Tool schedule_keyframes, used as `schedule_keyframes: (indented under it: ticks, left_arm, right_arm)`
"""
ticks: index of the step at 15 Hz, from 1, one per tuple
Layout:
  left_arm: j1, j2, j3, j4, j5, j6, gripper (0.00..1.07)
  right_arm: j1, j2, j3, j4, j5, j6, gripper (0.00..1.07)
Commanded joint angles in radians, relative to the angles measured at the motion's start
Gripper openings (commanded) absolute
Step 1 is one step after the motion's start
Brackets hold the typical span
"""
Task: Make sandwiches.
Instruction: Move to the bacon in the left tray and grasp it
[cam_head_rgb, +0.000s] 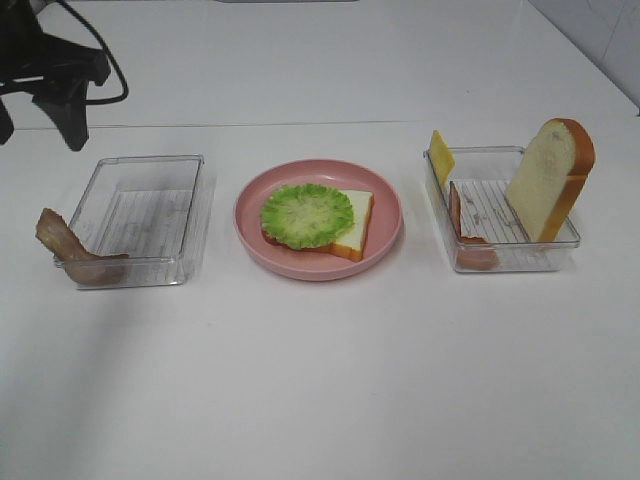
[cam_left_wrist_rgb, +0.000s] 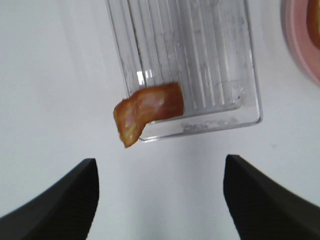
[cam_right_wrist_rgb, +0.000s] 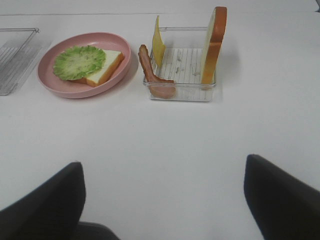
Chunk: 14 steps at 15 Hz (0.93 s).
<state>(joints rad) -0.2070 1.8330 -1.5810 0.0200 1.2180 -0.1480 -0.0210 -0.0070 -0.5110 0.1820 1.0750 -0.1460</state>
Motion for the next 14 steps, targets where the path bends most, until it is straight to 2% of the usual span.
schedule_keyframes:
  ticks: [1, 6, 10, 14]
  left_arm:
    - [0.041, -0.017, 0.090, 0.004, 0.052, -0.006, 0.67]
    - [0.110, -0.013, 0.274, -0.001, -0.128, -0.025, 0.67]
    - [0.112, 0.026, 0.280, -0.052, -0.239, -0.025, 0.67]
    - [0.112, 0.104, 0.276, -0.057, -0.305, -0.022, 0.67]
  right_arm:
    - [0.000, -0.010, 0.005, 0.002, -0.009, -0.009, 0.81]
    - [0.000, -0.010, 0.005, 0.002, -0.009, -0.009, 0.81]
    - [0.000, -0.010, 0.005, 0.002, -0.009, -0.009, 0.81]
    - [0.000, -0.010, 0.005, 0.002, -0.009, -0.009, 0.81]
